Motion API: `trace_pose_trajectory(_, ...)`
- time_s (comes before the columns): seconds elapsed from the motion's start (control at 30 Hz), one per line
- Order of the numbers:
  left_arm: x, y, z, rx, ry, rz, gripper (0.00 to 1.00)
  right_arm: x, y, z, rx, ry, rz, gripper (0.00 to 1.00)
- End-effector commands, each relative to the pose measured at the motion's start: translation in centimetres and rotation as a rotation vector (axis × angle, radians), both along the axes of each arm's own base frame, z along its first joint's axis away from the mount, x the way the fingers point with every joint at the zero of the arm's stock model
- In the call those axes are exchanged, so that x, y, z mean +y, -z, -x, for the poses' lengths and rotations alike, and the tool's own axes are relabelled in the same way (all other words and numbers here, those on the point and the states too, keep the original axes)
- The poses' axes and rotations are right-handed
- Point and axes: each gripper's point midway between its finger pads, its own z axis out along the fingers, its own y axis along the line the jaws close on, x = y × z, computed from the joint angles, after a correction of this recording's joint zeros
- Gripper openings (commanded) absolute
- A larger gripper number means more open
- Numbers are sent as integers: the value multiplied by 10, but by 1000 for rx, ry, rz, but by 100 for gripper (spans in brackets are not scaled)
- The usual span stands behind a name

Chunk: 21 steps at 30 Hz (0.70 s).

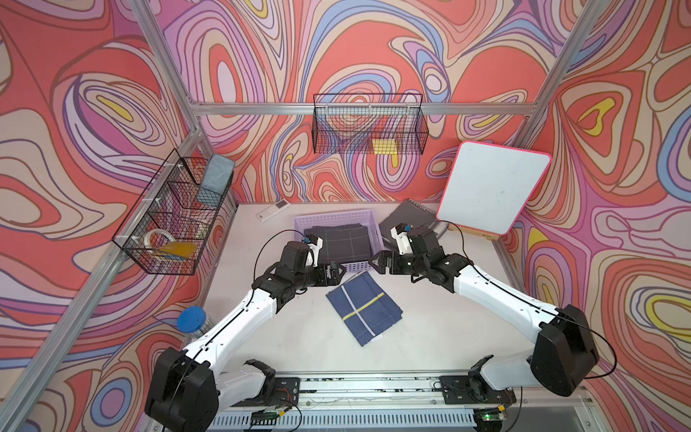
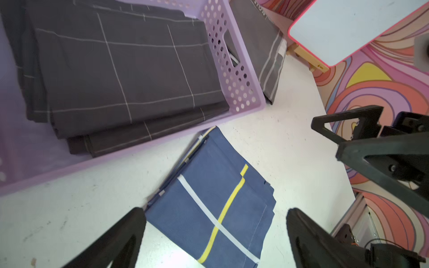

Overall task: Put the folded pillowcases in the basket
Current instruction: Adjust the pillowcase at the center of the board.

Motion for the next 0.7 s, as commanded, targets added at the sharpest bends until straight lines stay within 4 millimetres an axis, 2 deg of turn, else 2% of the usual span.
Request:
trace_pose_trajectory(0.0, -18, 8, 13, -4, 64, 33, 99, -11, 10, 15, 14, 37, -12, 98)
trace_pose_trajectory(0.13, -34, 37, 26, 42, 117, -5, 99, -29, 27, 29, 20, 83, 12, 98)
trace_pose_trajectory(0.37, -54, 74, 24, 88, 171, -60, 99, -45, 33, 35, -8, 114, 59, 98)
trace_pose_trajectory(0.53, -53, 94, 14, 99, 157, -127, 99, -51, 31, 35, -25, 139, 64, 98)
trace_pose_trajectory(0.67, -42, 109, 10, 106, 139, -214, 99, -55, 29, 37, -31, 149, 70, 98)
